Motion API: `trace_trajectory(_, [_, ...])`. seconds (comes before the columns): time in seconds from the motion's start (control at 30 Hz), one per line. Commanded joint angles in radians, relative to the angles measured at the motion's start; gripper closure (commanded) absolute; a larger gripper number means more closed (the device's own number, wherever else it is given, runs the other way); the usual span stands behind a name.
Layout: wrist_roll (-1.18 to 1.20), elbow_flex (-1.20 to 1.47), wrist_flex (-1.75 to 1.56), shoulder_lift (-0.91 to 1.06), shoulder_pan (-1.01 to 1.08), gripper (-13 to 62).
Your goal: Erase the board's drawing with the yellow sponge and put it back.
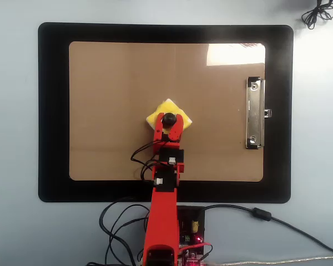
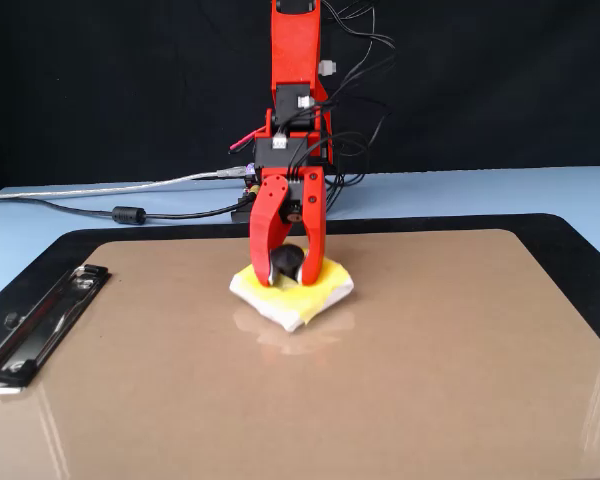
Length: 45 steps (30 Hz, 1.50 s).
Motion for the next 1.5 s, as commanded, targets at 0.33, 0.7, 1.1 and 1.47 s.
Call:
trace_trajectory(0.33, [-0.009, 0.238, -0.072, 0.218, -0.038, 57.6])
trace_trajectory(0.7, [-0.005, -0.035, -0.183, -0.146, -0.032, 57.6])
trace_trajectory(1.1, [-0.002, 0.221, -0.179, 0.126, -0.037, 57.6])
trace_trajectory(1.47, [-0.003, 0.138, -0.198, -0.018, -0.015, 57.6])
